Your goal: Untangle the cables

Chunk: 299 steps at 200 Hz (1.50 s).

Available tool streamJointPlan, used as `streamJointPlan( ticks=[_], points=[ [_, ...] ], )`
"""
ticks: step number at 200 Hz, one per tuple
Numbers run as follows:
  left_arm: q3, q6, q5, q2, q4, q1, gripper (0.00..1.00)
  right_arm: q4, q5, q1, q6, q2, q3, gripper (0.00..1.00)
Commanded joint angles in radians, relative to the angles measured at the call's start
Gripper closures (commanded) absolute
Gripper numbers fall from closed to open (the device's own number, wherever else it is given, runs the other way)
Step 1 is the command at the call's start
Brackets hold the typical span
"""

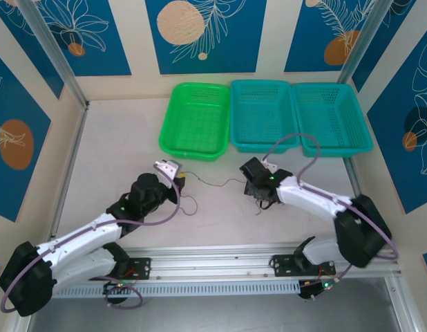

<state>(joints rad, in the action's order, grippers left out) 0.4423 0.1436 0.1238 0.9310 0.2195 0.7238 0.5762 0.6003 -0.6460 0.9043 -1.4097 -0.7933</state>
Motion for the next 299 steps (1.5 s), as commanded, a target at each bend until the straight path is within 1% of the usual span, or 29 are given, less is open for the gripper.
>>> streamJointPlan(
  ticks=[1,9,26,43,59,71,87,98,105,120,130,144,163,173,174,179,185,202,216,227,242,256,274,299],
  points=[
    [0.041,0.019,0.093,-0.065,-0.074,-0.007,1.0,0.067,0.124,0.05,0.061,-0.079,-0.029,0.37],
    [0.04,0.031,0.151,-0.095,-0.111,-0.009,1.0,0.073,0.128,0.082,0.083,-0.092,-0.023,0.38],
    [0.037,0.079,0.316,-0.184,-0.22,-0.029,1.0,0.061,0.118,0.161,0.124,-0.074,0.024,0.41],
    [0.018,0.132,0.405,-0.288,-0.313,-0.09,1.0,0.014,0.072,0.258,0.13,-0.018,0.097,0.43],
    [-0.004,0.177,0.421,-0.381,-0.371,-0.157,1.0,-0.063,-0.033,0.355,0.105,0.053,0.161,0.43],
    [-0.015,0.202,0.416,-0.43,-0.401,-0.191,1.0,-0.09,-0.064,0.401,0.104,0.086,0.186,0.43],
    [-0.025,0.216,0.372,-0.459,-0.395,-0.215,1.0,-0.106,-0.094,0.438,0.081,0.101,0.193,0.43],
    [-0.035,0.209,0.307,-0.453,-0.349,-0.22,1.0,-0.136,-0.121,0.44,0.049,0.102,0.191,0.44],
    [-0.044,0.201,0.249,-0.444,-0.306,-0.221,1.0,-0.164,-0.164,0.438,0.015,0.103,0.192,0.44],
    [-0.051,0.204,0.162,-0.415,-0.234,-0.222,1.0,-0.203,-0.297,0.429,-0.045,0.116,0.185,0.43],
    [-0.042,0.209,0.141,-0.397,-0.216,-0.221,1.0,-0.199,-0.353,0.411,-0.055,0.135,0.175,0.42],
    [-0.019,0.206,0.135,-0.387,-0.216,-0.221,1.0,-0.181,-0.382,0.373,-0.039,0.187,0.176,0.4],
    [0.031,0.191,0.115,-0.391,-0.231,-0.222,1.0,-0.228,-0.448,0.293,-0.027,0.319,0.213,0.39],
    [0.065,0.181,0.101,-0.391,-0.236,-0.221,1.0,-0.212,-0.431,0.246,-0.017,0.391,0.224,0.37],
    [0.068,0.18,0.101,-0.391,-0.236,-0.221,1.0,-0.208,-0.428,0.243,-0.016,0.397,0.224,0.37],
    [0.086,0.175,0.094,-0.389,-0.238,-0.221,1.0,-0.174,-0.406,0.227,-0.005,0.43,0.221,0.27],
    [0.114,0.168,0.087,-0.382,-0.241,-0.221,1.0,-0.134,-0.378,0.22,0.011,0.469,0.218,0.22],
    [0.209,0.146,0.043,-0.338,-0.245,-0.221,1.0,-0.044,-0.369,0.232,0.034,0.587,0.22,0.12],
    [0.315,0.128,-0.025,-0.272,-0.257,-0.221,1.0,-0.014,-0.419,0.256,0.035,0.691,0.228,0.05],
    [0.404,0.117,-0.084,-0.203,-0.264,-0.222,1.0,0.006,-0.467,0.278,0.038,0.757,0.222,0.03],
    [0.519,0.092,-0.145,-0.099,-0.253,-0.221,1.0,0.02,-0.53,0.3,0.033,0.809,0.204,0.02],
    [0.619,0.056,-0.162,0.004,-0.239,-0.222,1.0,0.016,-0.596,0.307,0.015,0.81,0.184,0.03],
    [0.744,-0.015,-0.152,0.15,-0.201,-0.221,1.0,0.023,-0.642,0.307,0.002,0.77,0.156,0.06],
    [0.955,-0.114,-0.144,0.38,-0.217,-0.231,1.0,0.018,-0.657,0.306,0.005,0.738,0.149,0.08]
  ],
)
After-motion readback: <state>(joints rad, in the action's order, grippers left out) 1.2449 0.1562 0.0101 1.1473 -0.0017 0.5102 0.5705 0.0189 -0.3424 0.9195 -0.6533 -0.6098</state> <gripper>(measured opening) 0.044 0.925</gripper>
